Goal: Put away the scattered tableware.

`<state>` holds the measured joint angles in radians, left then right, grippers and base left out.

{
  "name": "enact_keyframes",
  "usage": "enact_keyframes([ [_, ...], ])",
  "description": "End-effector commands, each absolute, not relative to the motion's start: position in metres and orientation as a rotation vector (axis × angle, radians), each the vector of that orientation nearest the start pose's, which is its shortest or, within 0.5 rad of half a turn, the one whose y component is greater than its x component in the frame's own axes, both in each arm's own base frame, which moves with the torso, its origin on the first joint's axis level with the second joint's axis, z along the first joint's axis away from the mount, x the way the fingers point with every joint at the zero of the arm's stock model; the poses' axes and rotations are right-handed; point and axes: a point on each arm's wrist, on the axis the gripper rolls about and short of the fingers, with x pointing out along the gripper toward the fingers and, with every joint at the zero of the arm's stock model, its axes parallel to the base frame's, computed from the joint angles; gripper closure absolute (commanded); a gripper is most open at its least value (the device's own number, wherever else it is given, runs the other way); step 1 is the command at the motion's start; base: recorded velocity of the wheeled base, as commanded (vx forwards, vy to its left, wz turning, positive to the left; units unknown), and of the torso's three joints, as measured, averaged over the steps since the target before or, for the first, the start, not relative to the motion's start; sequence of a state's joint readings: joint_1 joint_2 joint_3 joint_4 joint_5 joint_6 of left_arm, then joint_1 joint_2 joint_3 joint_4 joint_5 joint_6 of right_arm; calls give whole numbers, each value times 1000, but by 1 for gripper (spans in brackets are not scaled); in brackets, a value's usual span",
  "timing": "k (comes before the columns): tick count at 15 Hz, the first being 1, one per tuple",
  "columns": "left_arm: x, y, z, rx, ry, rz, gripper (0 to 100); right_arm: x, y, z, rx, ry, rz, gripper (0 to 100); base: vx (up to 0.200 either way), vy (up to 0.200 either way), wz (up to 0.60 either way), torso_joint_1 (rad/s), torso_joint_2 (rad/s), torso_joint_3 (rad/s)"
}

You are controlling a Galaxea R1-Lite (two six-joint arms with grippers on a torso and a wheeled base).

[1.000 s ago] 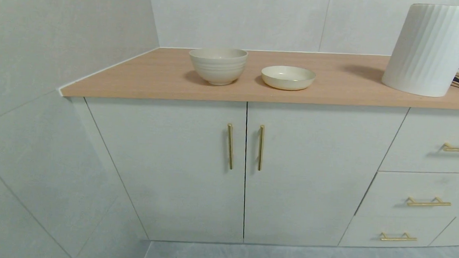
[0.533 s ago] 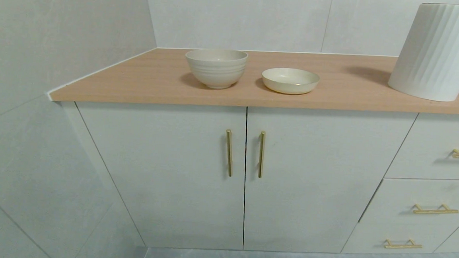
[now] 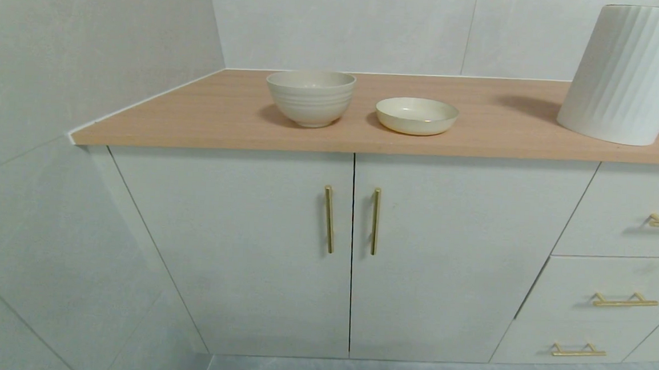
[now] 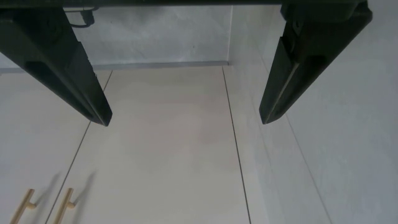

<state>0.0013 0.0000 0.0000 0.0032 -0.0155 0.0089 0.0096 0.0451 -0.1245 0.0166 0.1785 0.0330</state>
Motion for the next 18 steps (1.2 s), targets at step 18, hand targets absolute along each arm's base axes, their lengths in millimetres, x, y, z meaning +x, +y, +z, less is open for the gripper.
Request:
enact_keyframes([
  [18,-23,0,75,9,3,-14,0,280,178,164,38,482,874,0,0,0,0,0,0,0],
])
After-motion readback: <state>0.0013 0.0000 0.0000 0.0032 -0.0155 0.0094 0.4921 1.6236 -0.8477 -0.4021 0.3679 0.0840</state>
